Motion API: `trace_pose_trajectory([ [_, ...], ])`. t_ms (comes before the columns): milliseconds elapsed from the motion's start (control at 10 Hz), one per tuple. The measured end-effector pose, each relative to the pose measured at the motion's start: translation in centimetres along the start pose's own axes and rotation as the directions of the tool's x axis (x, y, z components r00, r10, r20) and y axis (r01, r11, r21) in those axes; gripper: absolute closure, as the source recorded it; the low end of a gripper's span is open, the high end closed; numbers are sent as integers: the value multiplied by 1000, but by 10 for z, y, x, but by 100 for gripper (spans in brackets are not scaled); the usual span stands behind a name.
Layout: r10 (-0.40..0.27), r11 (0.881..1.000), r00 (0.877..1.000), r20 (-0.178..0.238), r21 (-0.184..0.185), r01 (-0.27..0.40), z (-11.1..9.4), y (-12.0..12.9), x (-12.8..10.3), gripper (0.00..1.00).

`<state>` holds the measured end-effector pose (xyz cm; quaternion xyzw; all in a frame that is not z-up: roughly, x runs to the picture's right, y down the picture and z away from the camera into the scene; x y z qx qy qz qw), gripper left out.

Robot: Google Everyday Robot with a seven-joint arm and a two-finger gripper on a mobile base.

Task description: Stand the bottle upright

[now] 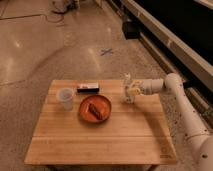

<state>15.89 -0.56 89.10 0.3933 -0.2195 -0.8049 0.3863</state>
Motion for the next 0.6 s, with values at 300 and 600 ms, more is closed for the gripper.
trace_pose_trajectory([
  [300, 21, 1000, 999, -27, -16, -21, -2, 5, -3, 100],
  [600, 63, 993, 992, -108, -92, -73, -17, 25, -11, 100],
])
